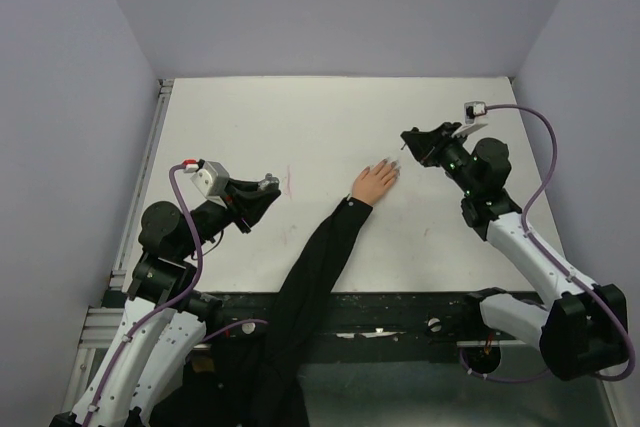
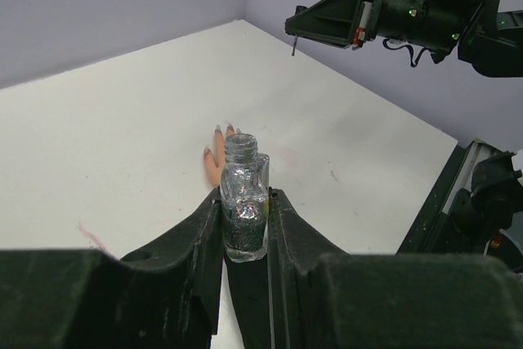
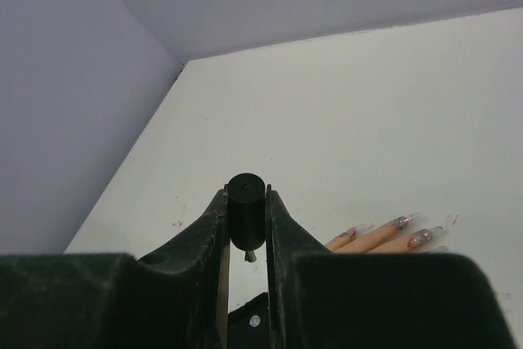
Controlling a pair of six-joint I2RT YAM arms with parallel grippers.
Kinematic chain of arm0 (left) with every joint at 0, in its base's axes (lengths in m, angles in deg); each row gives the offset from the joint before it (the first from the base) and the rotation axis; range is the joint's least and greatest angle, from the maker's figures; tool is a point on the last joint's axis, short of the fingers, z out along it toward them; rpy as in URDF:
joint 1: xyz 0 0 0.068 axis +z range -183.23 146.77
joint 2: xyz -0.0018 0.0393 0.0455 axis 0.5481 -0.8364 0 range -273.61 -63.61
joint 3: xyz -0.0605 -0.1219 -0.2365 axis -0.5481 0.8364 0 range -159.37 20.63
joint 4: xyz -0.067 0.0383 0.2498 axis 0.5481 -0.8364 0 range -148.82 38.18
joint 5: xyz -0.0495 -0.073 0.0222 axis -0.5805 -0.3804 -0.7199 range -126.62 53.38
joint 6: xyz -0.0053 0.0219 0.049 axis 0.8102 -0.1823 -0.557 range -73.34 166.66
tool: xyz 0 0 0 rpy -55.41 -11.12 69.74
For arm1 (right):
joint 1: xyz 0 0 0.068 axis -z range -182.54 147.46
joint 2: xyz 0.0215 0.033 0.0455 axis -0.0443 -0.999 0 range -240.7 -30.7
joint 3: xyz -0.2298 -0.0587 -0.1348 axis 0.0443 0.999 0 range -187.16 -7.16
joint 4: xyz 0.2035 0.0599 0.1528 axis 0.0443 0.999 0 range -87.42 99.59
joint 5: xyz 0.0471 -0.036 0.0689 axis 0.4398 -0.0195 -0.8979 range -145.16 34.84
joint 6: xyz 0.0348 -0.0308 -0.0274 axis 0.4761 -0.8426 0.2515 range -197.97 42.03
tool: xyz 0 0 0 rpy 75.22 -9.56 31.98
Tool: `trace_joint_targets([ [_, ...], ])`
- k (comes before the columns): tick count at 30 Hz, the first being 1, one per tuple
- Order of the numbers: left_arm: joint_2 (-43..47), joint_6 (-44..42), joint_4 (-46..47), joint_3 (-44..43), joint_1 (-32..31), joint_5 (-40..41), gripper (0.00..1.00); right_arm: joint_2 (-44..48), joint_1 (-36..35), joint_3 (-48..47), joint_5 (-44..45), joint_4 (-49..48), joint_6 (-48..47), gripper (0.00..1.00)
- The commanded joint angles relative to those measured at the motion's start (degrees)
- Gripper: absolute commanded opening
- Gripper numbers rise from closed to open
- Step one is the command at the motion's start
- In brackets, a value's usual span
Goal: Paint the nails
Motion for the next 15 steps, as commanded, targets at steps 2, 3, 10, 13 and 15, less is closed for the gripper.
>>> trace_joint_targets([
  [2,0.2,0.2,1.7,-1.0,-0.3,-0.5,0.00,1.7,-1.0,-2.6,-5.1,4.6,0.9,0.01],
  [3,0.3,0.2,1.7,-1.0,-0.3,-0.5,0.00,2.0,-1.1,-2.9,-5.3,4.8,0.9,0.01],
  [10,0.0,0.3,1.7,-0.9,-0.4,-1.1,0.00,3.5,-3.5,-5.0,-8.1,5.3,3.4,0.01],
  [13,-0.4,0.5,1.8,-1.0,-0.4,-1.6,0.00,3.4,-5.5,-5.8,-8.1,4.9,4.1,0.01],
  [15,-0.6,0.7,1.9,-1.0,-0.5,-1.8,0.00,3.2,-6.6,-6.2,-8.2,4.5,4.9,0.01],
])
